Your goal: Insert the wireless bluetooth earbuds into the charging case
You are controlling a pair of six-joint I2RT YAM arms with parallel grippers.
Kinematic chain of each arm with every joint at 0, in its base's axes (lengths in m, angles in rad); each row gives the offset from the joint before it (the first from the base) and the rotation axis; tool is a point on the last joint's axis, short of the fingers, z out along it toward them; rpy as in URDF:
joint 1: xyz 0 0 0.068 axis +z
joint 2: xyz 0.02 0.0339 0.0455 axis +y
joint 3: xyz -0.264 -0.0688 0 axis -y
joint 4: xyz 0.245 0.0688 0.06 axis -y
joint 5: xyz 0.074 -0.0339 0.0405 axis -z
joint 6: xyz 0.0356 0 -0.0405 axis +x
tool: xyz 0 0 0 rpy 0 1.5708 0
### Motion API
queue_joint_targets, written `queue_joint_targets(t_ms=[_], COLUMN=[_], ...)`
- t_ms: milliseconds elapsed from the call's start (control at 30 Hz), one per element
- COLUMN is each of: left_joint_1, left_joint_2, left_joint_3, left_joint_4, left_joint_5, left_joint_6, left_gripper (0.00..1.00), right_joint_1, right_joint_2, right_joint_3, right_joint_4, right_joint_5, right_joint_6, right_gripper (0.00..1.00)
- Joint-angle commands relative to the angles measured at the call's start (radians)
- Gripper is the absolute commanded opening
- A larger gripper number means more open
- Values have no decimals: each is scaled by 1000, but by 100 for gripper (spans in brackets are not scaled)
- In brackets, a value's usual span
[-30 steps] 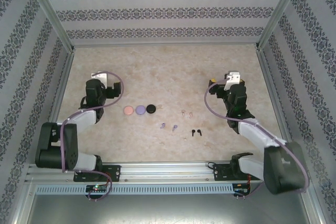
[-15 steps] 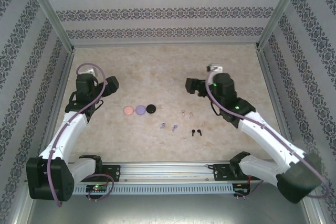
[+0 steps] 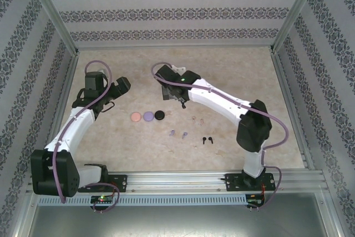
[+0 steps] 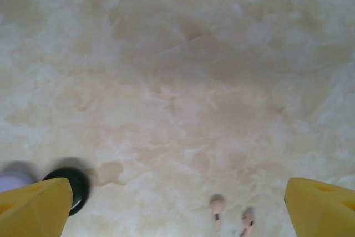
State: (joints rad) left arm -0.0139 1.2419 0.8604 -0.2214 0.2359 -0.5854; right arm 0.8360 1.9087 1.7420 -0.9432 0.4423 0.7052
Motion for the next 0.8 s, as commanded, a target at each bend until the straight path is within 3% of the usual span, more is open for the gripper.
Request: queue_joint_targets(t_ms=[0,133,333,767], left_joint_1=[-14,-14,-14,-14], left_joint_2=[19,35,51,74], left_joint_3=[44,70,98,92], left_joint_4=[-2,-21,-37,-24], left_joint_5=[6,6,20,50], left_joint_6=[-17,-26,-30,-42], left_gripper=[99,99,99,99], right_joint_1=[6,-3,0,-1], right_joint_2=[21,66,184,263], right_joint_3=[31,8,52,29], right_joint_4=[-56,57,53,130], right_joint_5=[-121,-301,-385,-429], right_joint_6=[63,167,343,520], right_gripper=[98,98,91,78])
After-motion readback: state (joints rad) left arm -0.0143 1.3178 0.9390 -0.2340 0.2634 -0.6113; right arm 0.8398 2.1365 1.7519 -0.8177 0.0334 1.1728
